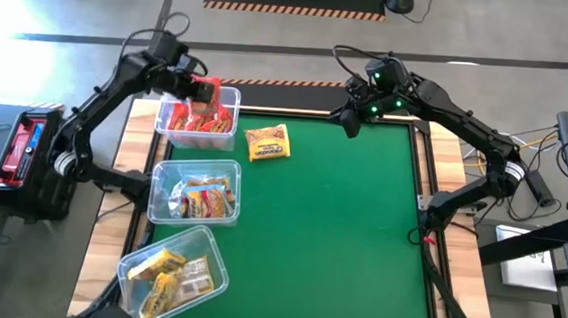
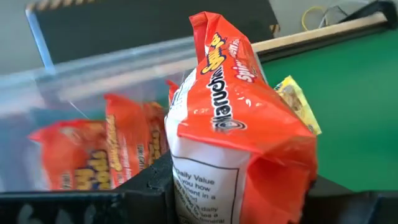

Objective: Sort Maruchan noodles
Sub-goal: Put the orange noodle pack into the top transparent bin

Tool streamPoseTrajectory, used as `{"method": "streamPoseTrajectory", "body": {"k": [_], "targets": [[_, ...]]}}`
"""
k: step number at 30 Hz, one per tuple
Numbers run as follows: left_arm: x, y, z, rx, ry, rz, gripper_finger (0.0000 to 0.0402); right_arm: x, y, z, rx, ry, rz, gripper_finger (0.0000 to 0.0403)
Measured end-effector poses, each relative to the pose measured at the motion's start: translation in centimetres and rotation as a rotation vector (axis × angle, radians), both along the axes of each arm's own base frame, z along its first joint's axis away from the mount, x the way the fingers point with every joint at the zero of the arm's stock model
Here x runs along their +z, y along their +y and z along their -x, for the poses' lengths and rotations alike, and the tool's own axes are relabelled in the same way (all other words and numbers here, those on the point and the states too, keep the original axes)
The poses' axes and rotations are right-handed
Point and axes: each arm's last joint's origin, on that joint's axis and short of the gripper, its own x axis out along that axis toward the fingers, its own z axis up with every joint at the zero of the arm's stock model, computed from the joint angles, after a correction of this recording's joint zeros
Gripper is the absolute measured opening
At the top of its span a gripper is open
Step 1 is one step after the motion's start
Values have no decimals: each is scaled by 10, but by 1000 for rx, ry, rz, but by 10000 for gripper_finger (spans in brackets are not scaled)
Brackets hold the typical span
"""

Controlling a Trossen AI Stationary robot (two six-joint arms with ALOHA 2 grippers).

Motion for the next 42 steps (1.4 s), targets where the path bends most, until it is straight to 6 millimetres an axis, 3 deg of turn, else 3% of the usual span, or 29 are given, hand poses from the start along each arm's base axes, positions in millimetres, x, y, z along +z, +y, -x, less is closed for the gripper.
{"method": "streamPoseTrajectory", "body": {"k": [8,14,30,42], "targets": [[-56,-5,-9,101,-144,41,137,0,0,0,15,0,22,146],[-83,-3,-14,149,-193,59,144,0,0,0,21,1,32,146],[-92,2,-30,91,-213,28,153,-21,-1,-1,14,49,-19,146],[-96,-1,-35,-27,-129,63,211,-21,-2,-2,19,29,5,146]]}}
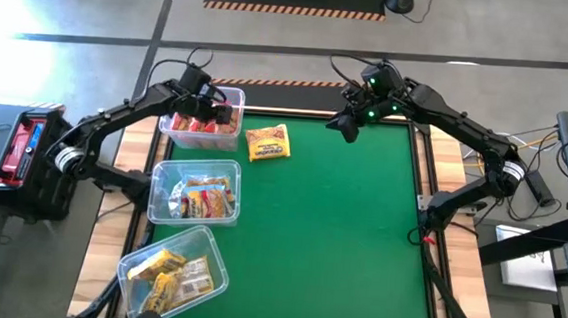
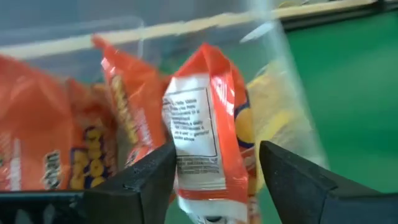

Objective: Sort Maruchan noodles
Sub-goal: Put the orange noodle pack into the top transparent bin, then put the yellow noodle pack into the bottom transparent bin

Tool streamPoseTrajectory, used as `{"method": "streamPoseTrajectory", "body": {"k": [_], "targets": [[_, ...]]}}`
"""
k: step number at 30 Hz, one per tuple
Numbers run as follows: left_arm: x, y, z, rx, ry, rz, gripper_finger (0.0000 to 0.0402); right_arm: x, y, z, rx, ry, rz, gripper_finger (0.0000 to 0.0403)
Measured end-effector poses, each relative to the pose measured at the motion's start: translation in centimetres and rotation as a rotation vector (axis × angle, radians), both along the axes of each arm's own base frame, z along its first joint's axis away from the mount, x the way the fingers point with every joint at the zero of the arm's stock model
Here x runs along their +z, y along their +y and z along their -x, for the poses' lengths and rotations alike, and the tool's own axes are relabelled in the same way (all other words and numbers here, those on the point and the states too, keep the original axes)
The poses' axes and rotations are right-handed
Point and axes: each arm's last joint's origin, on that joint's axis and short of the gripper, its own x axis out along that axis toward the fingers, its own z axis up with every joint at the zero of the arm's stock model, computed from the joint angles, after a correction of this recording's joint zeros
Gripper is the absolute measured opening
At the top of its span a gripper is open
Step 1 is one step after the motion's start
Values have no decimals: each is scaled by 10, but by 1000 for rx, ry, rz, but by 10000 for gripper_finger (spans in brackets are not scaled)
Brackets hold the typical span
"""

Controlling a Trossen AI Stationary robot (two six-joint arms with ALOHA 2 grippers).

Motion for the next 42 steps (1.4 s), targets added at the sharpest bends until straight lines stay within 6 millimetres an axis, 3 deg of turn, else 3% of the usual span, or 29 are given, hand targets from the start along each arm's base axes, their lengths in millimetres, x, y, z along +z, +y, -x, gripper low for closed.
{"method": "streamPoseTrajectory", "body": {"k": [7,19,27,35,42], "targets": [[43,2,-1,-61,-39,-112,219,-8,-3,-4,0,-6,6,146],[103,-12,-3,-111,-72,-185,214,-72,-15,-54,4,-88,-21,146],[116,-36,-14,-160,-158,-214,214,-130,-22,-96,68,-58,-9,146],[123,-62,-26,-206,-192,-253,214,-159,-34,-125,112,23,313,146],[134,-77,-22,-200,-227,-286,214,-180,-35,-142,171,13,432,137]]}}
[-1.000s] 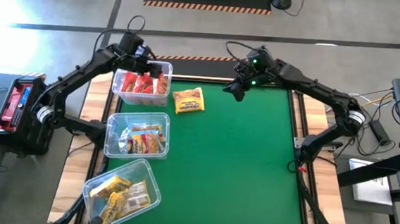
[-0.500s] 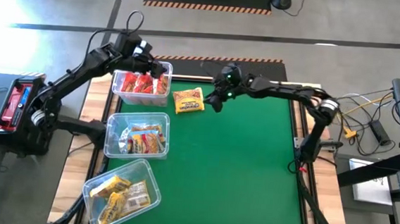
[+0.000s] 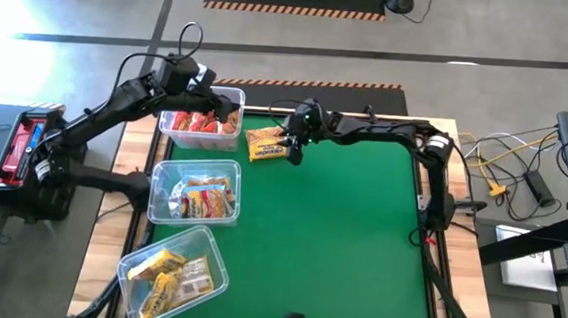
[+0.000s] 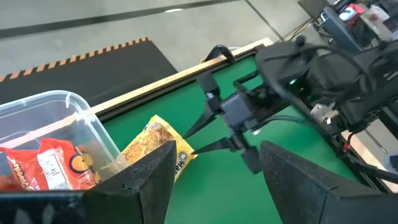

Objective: Sort Maruchan noodles
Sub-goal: Put the yellow noodle pack into the bottom transparent bin

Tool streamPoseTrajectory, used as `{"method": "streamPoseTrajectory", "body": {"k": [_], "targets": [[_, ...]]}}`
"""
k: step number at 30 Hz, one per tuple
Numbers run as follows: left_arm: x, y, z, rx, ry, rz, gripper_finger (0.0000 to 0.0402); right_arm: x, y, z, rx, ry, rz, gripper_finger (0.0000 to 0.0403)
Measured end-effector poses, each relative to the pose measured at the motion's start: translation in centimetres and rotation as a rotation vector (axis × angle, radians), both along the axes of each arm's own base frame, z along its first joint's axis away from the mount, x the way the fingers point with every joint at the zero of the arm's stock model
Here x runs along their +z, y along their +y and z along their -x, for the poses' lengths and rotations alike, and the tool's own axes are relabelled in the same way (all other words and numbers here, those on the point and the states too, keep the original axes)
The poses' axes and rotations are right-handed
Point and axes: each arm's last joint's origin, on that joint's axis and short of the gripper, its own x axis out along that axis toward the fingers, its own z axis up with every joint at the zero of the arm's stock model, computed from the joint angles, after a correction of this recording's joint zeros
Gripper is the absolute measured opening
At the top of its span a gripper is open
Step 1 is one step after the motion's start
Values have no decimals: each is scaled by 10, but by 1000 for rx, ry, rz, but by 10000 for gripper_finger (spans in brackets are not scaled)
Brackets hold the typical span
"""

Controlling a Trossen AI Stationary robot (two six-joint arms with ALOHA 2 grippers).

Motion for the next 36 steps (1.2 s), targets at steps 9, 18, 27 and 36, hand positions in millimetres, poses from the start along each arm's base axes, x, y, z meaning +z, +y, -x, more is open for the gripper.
{"method": "streamPoseTrajectory", "body": {"k": [9,18,27,36], "targets": [[7,-12,5,29,-31,-15,214,-25,-8,-17,-33,-23,28,123],[8,-18,0,5,-52,-15,214,-42,-15,-27,-33,98,-9,123],[6,-28,-9,-19,-53,-1,214,-47,-4,-14,19,289,-133,123],[-6,-46,-35,-87,-16,60,214,-34,27,6,148,477,-339,123]]}}
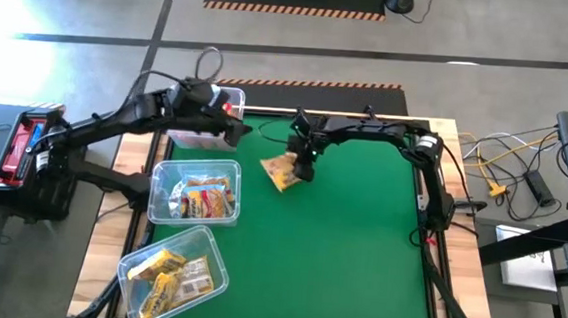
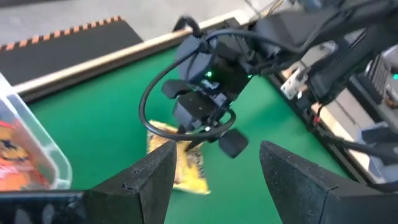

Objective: Sort Maruchan noodles
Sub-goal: Put the yellow noodle pack into the bottom transparent bin

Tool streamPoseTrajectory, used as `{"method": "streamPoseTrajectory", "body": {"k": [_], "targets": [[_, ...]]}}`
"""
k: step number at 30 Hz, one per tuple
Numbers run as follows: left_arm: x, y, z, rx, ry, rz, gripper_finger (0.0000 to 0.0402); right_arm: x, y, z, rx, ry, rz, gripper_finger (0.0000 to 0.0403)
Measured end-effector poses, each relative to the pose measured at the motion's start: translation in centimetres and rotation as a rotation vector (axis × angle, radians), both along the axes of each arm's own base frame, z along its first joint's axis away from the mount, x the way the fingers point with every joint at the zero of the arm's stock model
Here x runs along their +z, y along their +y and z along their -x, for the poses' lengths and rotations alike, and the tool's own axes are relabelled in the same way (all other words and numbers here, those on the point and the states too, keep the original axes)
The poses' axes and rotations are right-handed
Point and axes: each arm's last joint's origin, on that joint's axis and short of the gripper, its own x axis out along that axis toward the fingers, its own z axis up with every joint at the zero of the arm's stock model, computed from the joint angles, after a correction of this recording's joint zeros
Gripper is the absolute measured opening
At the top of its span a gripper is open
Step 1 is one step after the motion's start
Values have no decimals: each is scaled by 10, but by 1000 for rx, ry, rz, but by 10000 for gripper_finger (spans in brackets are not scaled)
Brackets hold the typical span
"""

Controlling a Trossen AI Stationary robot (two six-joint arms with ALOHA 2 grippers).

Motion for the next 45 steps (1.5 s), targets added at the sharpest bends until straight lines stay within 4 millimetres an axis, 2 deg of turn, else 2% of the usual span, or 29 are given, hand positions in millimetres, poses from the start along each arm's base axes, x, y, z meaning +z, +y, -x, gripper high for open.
{"method": "streamPoseTrajectory", "body": {"k": [5,9,16,22,28,36,45], "targets": [[-12,-16,-21,-29,41,45,214,4,22,11,81,136,-71,123],[-23,-33,-38,-66,71,100,214,-1,41,18,141,235,-115,123],[-42,-81,-62,-115,114,233,214,-15,64,25,189,307,-143,123],[-61,-120,-77,-100,171,241,214,-9,70,31,185,250,-233,123],[-91,-125,-99,-49,250,180,214,0,72,25,83,127,-243,123],[-128,-142,-129,-32,258,221,214,-8,74,30,-9,116,-275,123],[-158,-174,-141,216,167,282,212,-22,77,41,-18,160,-301,123]]}}
